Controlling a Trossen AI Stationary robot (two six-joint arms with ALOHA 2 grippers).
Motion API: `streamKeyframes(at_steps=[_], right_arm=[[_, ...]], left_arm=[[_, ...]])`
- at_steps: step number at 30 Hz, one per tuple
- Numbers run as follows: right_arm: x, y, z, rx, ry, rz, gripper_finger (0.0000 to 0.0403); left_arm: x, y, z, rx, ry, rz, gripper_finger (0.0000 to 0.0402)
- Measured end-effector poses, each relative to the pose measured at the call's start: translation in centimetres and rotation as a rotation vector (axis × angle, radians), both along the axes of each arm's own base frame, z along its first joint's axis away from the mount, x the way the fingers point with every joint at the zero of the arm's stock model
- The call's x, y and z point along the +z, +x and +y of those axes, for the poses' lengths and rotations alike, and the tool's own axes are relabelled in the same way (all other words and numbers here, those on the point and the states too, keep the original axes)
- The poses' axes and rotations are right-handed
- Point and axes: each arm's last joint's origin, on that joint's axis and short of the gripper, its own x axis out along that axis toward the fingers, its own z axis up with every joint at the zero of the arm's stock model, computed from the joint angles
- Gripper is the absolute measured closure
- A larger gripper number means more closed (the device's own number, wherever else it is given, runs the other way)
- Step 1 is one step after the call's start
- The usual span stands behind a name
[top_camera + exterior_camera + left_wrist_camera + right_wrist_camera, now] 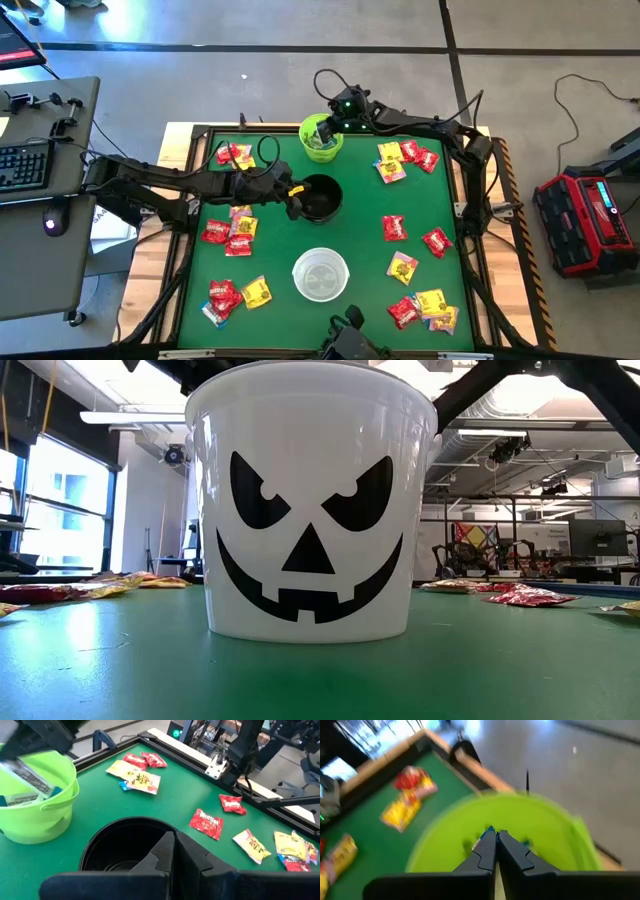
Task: Sort candy by brand, put in halloween buckets
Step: Put the white chocolate into the green bucket
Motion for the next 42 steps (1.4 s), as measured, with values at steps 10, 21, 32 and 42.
streamKeyframes(at_steps=[10, 21, 32, 42], right_arm=[[-0.4, -0.1, 0.1, 0.039, -0.02, 0.051, 0.0324], [2.3, 0.3, -0.2, 0.043, -0.028, 0.071, 0.0216], [4.9, 3.0, 4.9, 0.176, -0.095, 0.159, 0.0385], [7.8, 3.9, 10.5, 0.134, -0.168, 0.14, 0.04]], left_arm=[[0.0, 0.0, -0.1, -0.007, -0.06, -0.014, 0.0395], [0.7, -1.4, -0.8, -0.096, -0.056, 0.028, 0.0398], [1.7, -5.6, -4.3, -0.342, -0.049, 0.191, 0.0401], [1.1, -8.0, -8.3, -0.52, -0.043, 0.304, 0.0401]])
